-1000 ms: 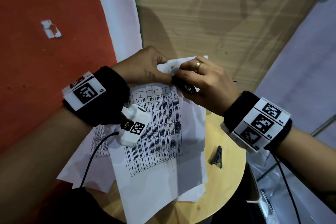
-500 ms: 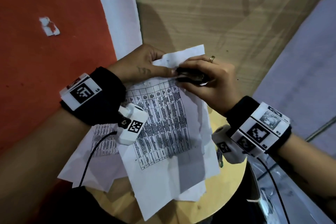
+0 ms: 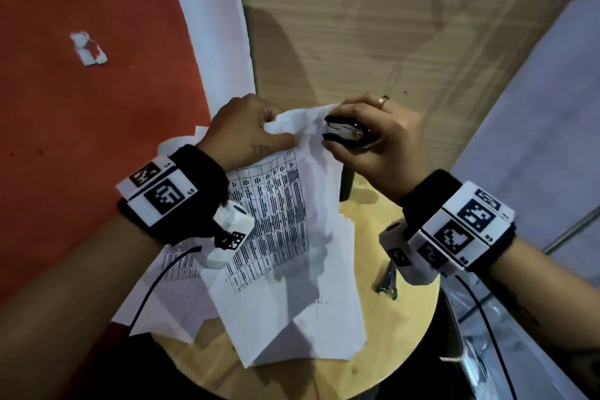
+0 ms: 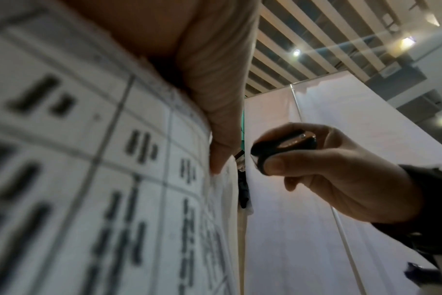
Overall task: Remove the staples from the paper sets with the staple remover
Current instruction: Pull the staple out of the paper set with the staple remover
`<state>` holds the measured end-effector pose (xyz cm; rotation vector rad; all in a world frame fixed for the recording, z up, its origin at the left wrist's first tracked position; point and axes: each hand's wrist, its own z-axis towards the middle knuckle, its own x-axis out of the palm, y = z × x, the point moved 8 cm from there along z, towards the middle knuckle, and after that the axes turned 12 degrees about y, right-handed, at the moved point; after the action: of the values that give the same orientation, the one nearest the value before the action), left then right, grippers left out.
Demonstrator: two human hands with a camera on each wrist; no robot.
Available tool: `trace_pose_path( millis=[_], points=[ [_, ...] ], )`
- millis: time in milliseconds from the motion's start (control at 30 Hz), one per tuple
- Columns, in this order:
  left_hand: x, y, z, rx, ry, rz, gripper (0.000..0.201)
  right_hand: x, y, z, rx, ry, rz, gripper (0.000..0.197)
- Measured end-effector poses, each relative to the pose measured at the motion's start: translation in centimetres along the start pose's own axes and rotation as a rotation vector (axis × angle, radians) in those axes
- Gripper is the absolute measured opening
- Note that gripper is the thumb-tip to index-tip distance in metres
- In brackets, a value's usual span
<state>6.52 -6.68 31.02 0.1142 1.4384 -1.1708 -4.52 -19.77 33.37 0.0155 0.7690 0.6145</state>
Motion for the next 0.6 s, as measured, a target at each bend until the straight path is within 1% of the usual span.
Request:
trace_pose_path(
  millis=[67, 167, 200, 267, 333, 433, 600],
  points=[
    [-0.3, 0.4, 0.2, -0.021, -0.017, 0.015, 0.048, 1.0, -0.8, -0.6, 0.041, 0.018, 0.023, 0.023],
    [-0.6, 1.3, 0.6, -0.063, -0.019, -0.003, 0.047, 2.7, -2.3, -1.8, 0.116, 0.049, 0.038, 0.03],
    [-0.6, 1.6, 0.7, -0.067, -0.02, 0.0, 0.043, 3.3, -2.8, -2.2, 0.136, 0.059, 0.038, 0.032],
    [-0.7, 2.1, 0.9, -0.067, -0.012, -0.002, 0.035, 4.4, -3.7, -2.7, 0.178, 0.081, 0.046, 0.031],
    [-0.7, 2.7, 1.0, -0.062, -0.01, -0.022, 0.037, 5.4, -4.4, -3.0, 0.219, 0.108, 0.057, 0.029],
    [-0.5, 3.7, 1.3, -0.069, 0.017, -0.042, 0.055, 6.4, -5.4, -3.0, 0.289, 0.157, 0.077, 0.031],
    [0.0, 4.9, 1.4, -0.083, 0.051, -0.108, 0.058, 7.0, -6.0, -2.3, 0.32, 0.162, 0.052, 0.035]
  ],
)
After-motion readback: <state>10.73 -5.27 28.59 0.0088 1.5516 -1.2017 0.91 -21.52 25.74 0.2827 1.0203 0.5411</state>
